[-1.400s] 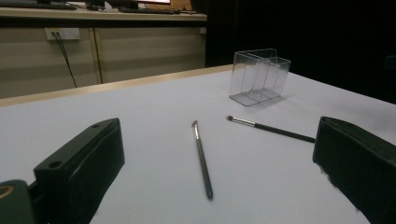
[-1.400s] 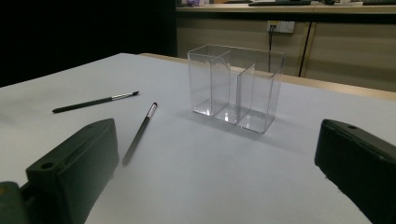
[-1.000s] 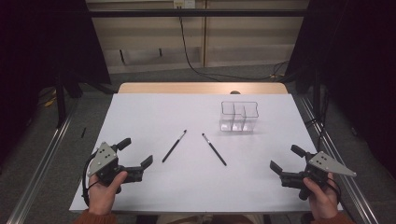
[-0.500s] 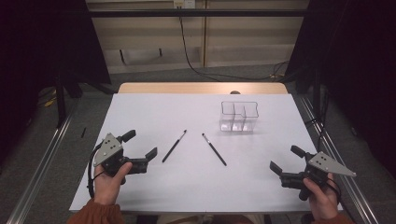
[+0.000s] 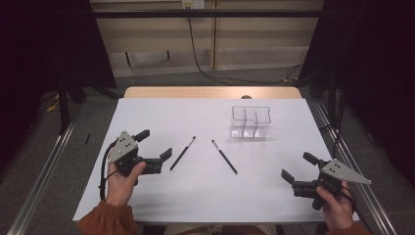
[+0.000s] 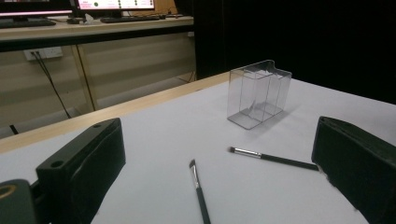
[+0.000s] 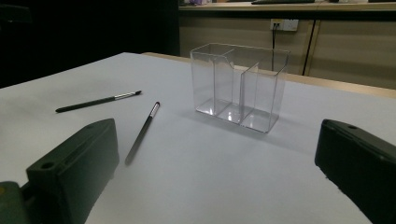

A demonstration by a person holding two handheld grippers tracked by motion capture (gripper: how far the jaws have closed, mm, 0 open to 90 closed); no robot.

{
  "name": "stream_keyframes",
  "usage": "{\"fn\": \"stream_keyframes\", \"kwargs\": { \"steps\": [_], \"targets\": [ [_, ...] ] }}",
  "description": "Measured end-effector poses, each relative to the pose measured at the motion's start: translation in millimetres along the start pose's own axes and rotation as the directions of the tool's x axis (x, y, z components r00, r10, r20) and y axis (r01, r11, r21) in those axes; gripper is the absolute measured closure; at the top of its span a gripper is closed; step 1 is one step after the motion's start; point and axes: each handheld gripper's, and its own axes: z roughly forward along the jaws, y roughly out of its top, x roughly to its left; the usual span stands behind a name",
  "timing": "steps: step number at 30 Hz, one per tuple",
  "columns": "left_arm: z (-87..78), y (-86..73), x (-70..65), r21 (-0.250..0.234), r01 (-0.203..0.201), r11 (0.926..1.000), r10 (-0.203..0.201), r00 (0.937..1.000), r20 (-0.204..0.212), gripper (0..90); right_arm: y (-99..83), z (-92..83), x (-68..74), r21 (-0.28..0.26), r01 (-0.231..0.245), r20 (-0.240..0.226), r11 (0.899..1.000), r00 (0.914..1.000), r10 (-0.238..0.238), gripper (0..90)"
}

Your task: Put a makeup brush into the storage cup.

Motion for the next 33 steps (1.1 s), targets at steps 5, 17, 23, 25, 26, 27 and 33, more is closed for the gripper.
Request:
{"fn": "stream_keyframes", "kwargs": {
  "steps": [5, 17, 23, 25, 26, 27, 33],
  "targets": [
    [8.3, 4.8, 1.9, -0.003, -0.004, 1.0, 0.004, 0.9999, 0.011, 2.7, 0.0, -0.5, 0.1, -0.001, -0.002, -0.006, 1.0, 1.0, 0.002, 0.0],
    [33.2, 10.9, 13.9, 0.019, 0.008, 0.9998, -0.009, 0.9996, 0.025, 2.8, 0.1, 0.6, 0.3, 0.001, -0.001, -0.004, 1.0, 1.0, 0.001, 0.0],
    [44.2, 14.5, 18.5, 0.035, 0.024, 0.9991, -0.025, 0.9992, 0.03, 2.8, 0.0, 1.0, -0.1, 0.003, -0.009, 0.0, 1.0, 1.0, 0.009, 0.0],
    [47.2, 14.9, 19.7, 0.036, 0.026, 0.999, -0.027, 0.9992, 0.028, 2.8, 0.0, 1.0, 0.1, 0.005, -0.006, -0.003, 1.0, 1.0, 0.006, 0.0],
    [48.9, 14.4, 20.2, 0.037, 0.03, 0.9988, -0.031, 0.9992, 0.027, 2.8, -0.1, 1.0, 0.1, 0.004, -0.004, -0.004, 1.0, 1.0, 0.004, 0.0],
    [50.4, 13.9, 21.0, 0.044, 0.029, 0.9986, -0.03, 0.9993, 0.023, 2.8, -0.1, 0.9, -0.1, 0.005, -0.002, -0.004, 1.0, 1.0, 0.002, 0.0],
    [57.8, 17.9, 27.6, 0.051, 0.026, 0.9983, -0.027, 0.9996, 0.005, 2.8, -0.2, 1.1, 0.5, 0.007, -0.005, -0.004, 1.0, 1.0, 0.005, 0.0]
  ]
}}
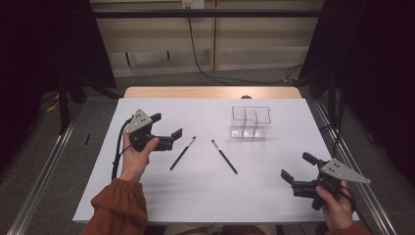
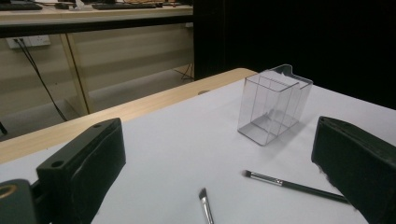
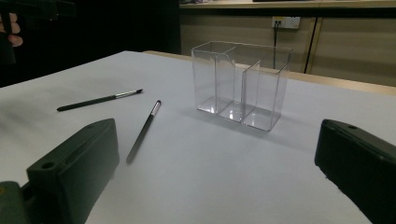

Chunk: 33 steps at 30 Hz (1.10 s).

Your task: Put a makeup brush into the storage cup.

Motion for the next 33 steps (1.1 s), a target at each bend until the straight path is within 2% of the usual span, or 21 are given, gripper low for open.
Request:
{"fn": "stream_keyframes", "kwargs": {
  "steps": [2, 7, 12, 13, 15, 19, 21, 24, 26, 28, 30, 33],
  "targets": [
    [2.7, 2.5, 0.9, -0.004, 0.003, 1.0, -0.003, 1.0, 0.004, 2.8, -0.1, -0.2, -0.1, 0.001, -0.001, 0.003, 1.0, 1.0, 0.001, 0.0],
    [11.3, 5.5, 2.7, 0.031, -0.007, 0.9995, 0.006, 0.9999, 0.015, 2.1, -0.2, -0.3, 0.0, 0.002, -0.001, 0.003, 1.0, 1.0, 0.001, 0.0],
    [19.3, 4.5, 4.3, 0.07, 0.002, 0.9976, -0.002, 1.0, 0.002, 2.4, -0.5, -0.9, -0.8, 0.002, -0.002, 0.005, 1.0, 1.0, 0.002, 0.0],
    [20.3, 4.3, 4.2, 0.081, -0.004, 0.9967, 0.005, 1.0, -0.009, 2.4, -0.5, -0.9, -0.8, 0.002, -0.002, 0.005, 1.0, 1.0, 0.002, 0.0],
    [21.6, 3.4, 5.0, 0.101, -0.018, 0.9947, 0.019, 0.9998, -0.004, 2.2, -0.5, -1.0, -0.8, 0.003, -0.002, 0.005, 1.0, 1.0, 0.002, 0.0],
    [23.9, 2.5, 7.4, 0.153, -0.006, 0.9882, 0.008, 0.9998, -0.016, 2.4, -0.5, -0.8, -0.4, 0.004, -0.001, 0.002, 1.0, 1.0, 0.001, 0.0],
    [24.5, 3.1, 8.6, 0.189, -0.008, 0.9819, 0.014, 0.9994, -0.031, 2.4, -0.3, -0.7, 0.0, 0.003, -0.001, 0.002, 1.0, 1.0, 0.001, 0.0],
    [24.6, 5.8, 9.3, 0.243, -0.008, 0.9701, 0.014, 0.9996, -0.025, 2.2, -0.4, -0.6, 0.0, 0.005, 0.003, 0.001, 1.0, 1.0, -0.003, 0.0],
    [24.8, 9.2, 8.9, 0.281, -0.034, 0.9592, 0.039, 0.9991, -0.015, 2.0, -0.3, 0.0, 0.4, 0.009, 0.002, -0.001, 1.0, 1.0, -0.002, 0.0],
    [25.2, 12.4, 8.6, 0.327, -0.05, 0.9438, 0.052, 0.9986, 0.002, 2.0, -0.1, 0.3, 0.7, 0.008, 0.003, -0.003, 1.0, 1.0, -0.003, 0.0],
    [26.3, 13.3, 8.7, 0.369, -0.054, 0.9277, 0.048, 0.9985, 0.026, 2.4, 0.1, 0.9, 1.2, 0.01, 0.007, -0.009, 1.0, 0.9999, -0.007, 0.0],
    [27.7, 13.1, 8.5, 0.423, -0.065, 0.904, 0.058, 0.9979, 0.03, 2.4, 0.2, 1.2, 1.4, 0.011, 0.008, -0.009, 1.0, 0.9999, -0.008, 0.0]
  ]
}}
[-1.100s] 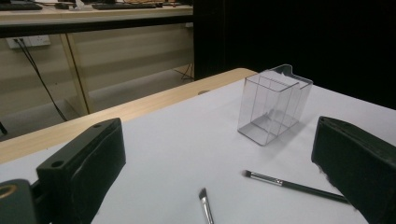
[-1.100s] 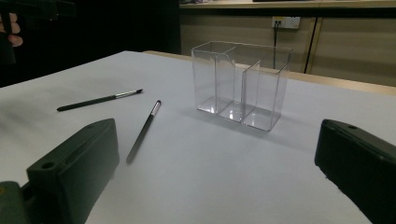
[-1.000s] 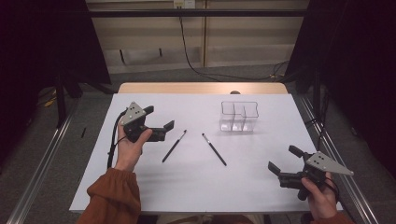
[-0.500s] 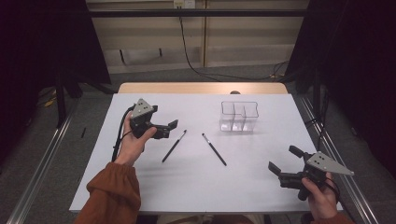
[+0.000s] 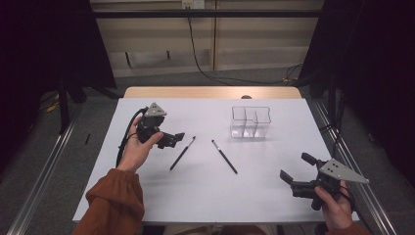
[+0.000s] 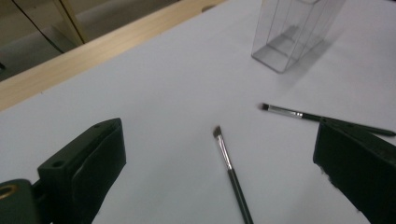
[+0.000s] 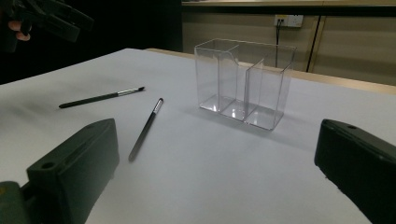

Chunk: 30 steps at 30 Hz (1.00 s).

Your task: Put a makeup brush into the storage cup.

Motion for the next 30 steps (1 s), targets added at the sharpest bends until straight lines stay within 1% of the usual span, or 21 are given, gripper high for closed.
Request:
{"fn": "stream_keyframes", "kwargs": {
  "steps": [2, 5, 6, 9, 11, 14, 15, 16, 19, 21, 22, 24, 26, 27, 29, 30],
  "targets": [
    [0.3, 0.2, -0.6, 0.017, -0.021, 0.9996, 0.022, 0.9995, -0.022, 2.8, 0.0, 0.0, 0.0, 0.0, 0.0, 0.0, 1.0, 1.0, 0.0, 0.0],
    [0.0, 1.7, -0.2, 0.048, -0.028, 0.9984, 0.03, 0.999, -0.035, 2.9, 0.0, 0.3, 0.1, 0.001, -0.002, -0.001, 1.0, 1.0, 0.002, 0.0],
    [0.0, 2.4, 0.4, 0.053, -0.026, 0.9983, 0.027, 0.9992, -0.029, 3.3, 0.1, 0.5, 0.1, 0.001, -0.001, -0.001, 1.0, 1.0, 0.001, 0.0],
    [0.4, 4.7, 0.6, 0.099, -0.037, 0.9944, 0.041, 0.998, -0.047, 3.7, 0.1, 0.8, 0.4, 0.001, -0.001, -0.003, 1.0, 1.0, 0.001, 0.0],
    [1.2, 5.7, 1.0, 0.121, -0.022, 0.9924, 0.026, 0.9992, -0.032, 3.7, -0.1, 0.9, 0.2, 0.003, -0.003, -0.004, 1.0, 1.0, 0.004, 0.0],
    [3.8, 5.8, 0.7, 0.146, -0.018, 0.9892, 0.023, 0.9993, -0.03, 3.6, -0.2, 0.6, 0.1, 0.004, -0.002, -0.004, 1.0, 1.0, 0.002, 0.0],
    [4.7, 5.6, 0.6, 0.161, -0.021, 0.9867, 0.027, 0.9992, -0.031, 3.6, -0.2, 0.7, 0.1, 0.003, -0.003, -0.004, 1.0, 1.0, 0.003, 0.0],
    [6.3, 4.9, 0.6, 0.168, -0.013, 0.9857, 0.017, 0.9996, -0.022, 3.6, -0.2, 0.8, 0.1, 0.003, -0.004, -0.004, 1.0, 1.0, 0.004, 0.0],
    [9.3, 3.6, 0.5, 0.22, -0.01, 0.9754, 0.015, 0.9997, -0.019, 3.6, -0.2, 1.1, 0.1, 0.006, -0.001, -0.007, 1.0, 1.0, 0.001, 0.0],
    [10.7, 2.8, 0.0, 0.245, 0.001, 0.9695, 0.001, 0.9999, -0.01, 3.7, 0.0, 1.8, 0.4, 0.008, -0.002, -0.01, 1.0, 1.0, 0.002, 0.0],
    [11.5, 2.2, -0.8, 0.258, 0.002, 0.9662, 0.002, 0.9999, -0.013, 3.7, 0.0, 1.8, 0.4, 0.008, -0.002, -0.01, 1.0, 1.0, 0.002, 0.0],
    [13.3, 1.1, -1.7, 0.295, 0.007, 0.9553, -0.006, 1.0, -0.002, 4.2, 0.1, 2.2, 0.8, 0.01, -0.002, -0.013, 1.0, 0.9999, 0.002, 0.0],
    [15.4, 0.0, -2.2, 0.32, 0.015, 0.9475, -0.017, 0.9998, 0.004, 4.4, 0.1, 2.1, 1.2, 0.007, -0.001, -0.015, 1.0, 0.9999, 0.001, 0.0],
    [16.0, -0.3, -2.2, 0.323, 0.016, 0.9462, -0.018, 0.9998, 0.002, 4.6, 0.1, 2.1, 1.3, 0.008, -0.001, -0.015, 1.0, 0.9999, 0.001, 0.0],
    [17.6, -0.5, -2.2, 0.339, 0.014, 0.9408, -0.018, 0.9998, 0.008, 4.6, 0.1, 1.9, 1.2, 0.008, -0.001, -0.015, 1.0, 0.9999, 0.002, 0.0],
    [19.0, -1.0, -2.8, 0.347, 0.02, 0.9378, -0.023, 0.9997, 0.005, 4.7, 0.1, 1.9, 1.2, 0.009, -0.001, -0.014, 1.0, 0.9999, 0.001, 0.0]
  ]
}}
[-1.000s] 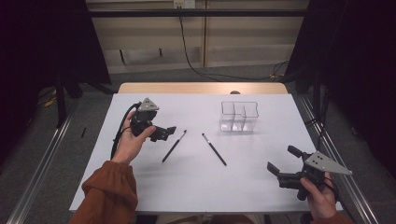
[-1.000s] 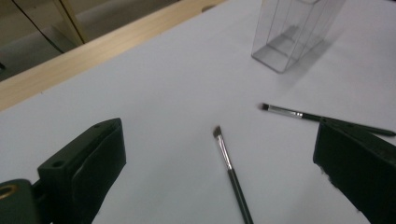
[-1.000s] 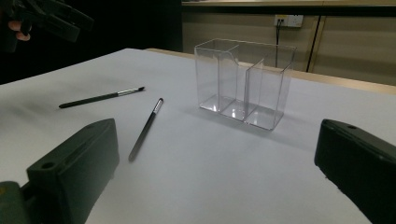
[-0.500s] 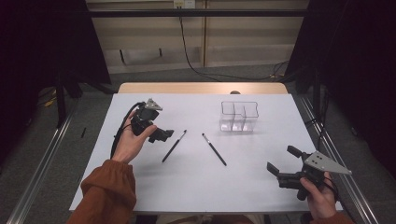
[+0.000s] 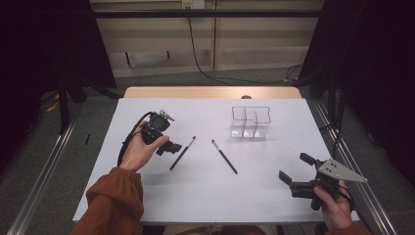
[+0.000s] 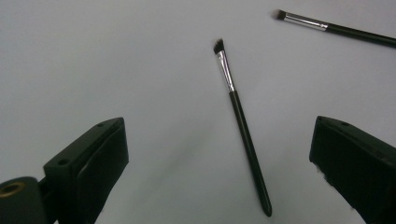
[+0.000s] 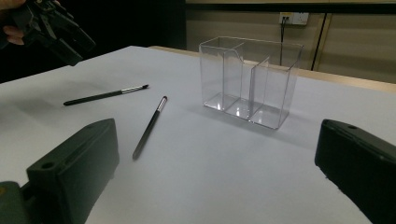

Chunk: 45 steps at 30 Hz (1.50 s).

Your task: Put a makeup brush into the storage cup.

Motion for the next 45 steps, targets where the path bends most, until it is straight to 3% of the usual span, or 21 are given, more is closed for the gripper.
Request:
{"fn": "stream_keyframes", "kwargs": {
  "steps": [8, 13, 16, 21, 23, 29, 36, 38, 39, 45],
  "targets": [
    [10.8, -1.2, -3.6, 0.095, 0.045, 0.9945, -0.047, 0.9986, 0.024, 4.9, -0.5, 0.1, -0.4, 0.006, 0.005, 0.0, 1.0, 1.0, -0.005, 0.0],
    [16.2, -1.3, -5.1, 0.132, 0.013, 0.9912, -0.018, 0.9991, 0.039, 5.5, -0.4, 0.3, 0.0, 0.007, 0.004, -0.002, 1.0, 1.0, -0.004, 0.0],
    [21.0, -0.2, -7.5, 0.153, 0.02, 0.988, -0.022, 0.9997, 0.012, 6.4, -0.5, 0.9, -0.2, 0.007, 0.002, -0.001, 1.0, 1.0, -0.002, 0.0],
    [29.1, 1.0, -10.3, 0.195, 0.017, 0.9807, -0.022, 0.9995, 0.022, 7.2, -0.7, 0.5, -0.5, 0.009, 0.008, -0.004, 1.0, 1.0, -0.008, 0.0],
    [31.7, 1.3, -10.9, 0.202, 0.032, 0.9788, -0.037, 0.999, 0.024, 3.4, -0.6, 0.8, -0.3, 0.008, 0.001, -0.004, 1.0, 1.0, -0.001, 0.0],
    [37.8, 0.5, -17.6, 0.244, 0.022, 0.9696, -0.028, 0.9994, 0.022, 16.7, -0.5, 0.7, -0.1, 0.008, 0.0, -0.002, 1.0, 1.0, 0.0, 0.0],
    [43.8, 1.1, -22.5, 0.304, 0.009, 0.9527, -0.019, 0.9994, 0.03, 29.7, -0.6, 0.5, -0.1, 0.009, 0.002, -0.002, 1.0, 1.0, -0.002, 0.0],
    [44.9, 0.8, -23.7, 0.301, 0.024, 0.9532, -0.031, 0.9993, 0.019, 31.3, -0.7, 0.9, -0.1, 0.012, 0.003, -0.002, 1.0, 1.0, -0.003, 0.0],
    [44.9, 1.2, -23.8, 0.316, 0.023, 0.9485, -0.031, 0.9994, 0.019, 33.5, -0.6, 1.1, 0.1, 0.012, 0.001, -0.002, 1.0, 1.0, -0.001, 0.0],
    [47.0, 1.5, -23.7, 0.334, 0.049, 0.9414, -0.07, 0.9964, 0.049, 45.6, -0.7, 0.9, 0.2, 0.013, 0.005, -0.003, 1.0, 1.0, -0.005, 0.0]
  ]
}}
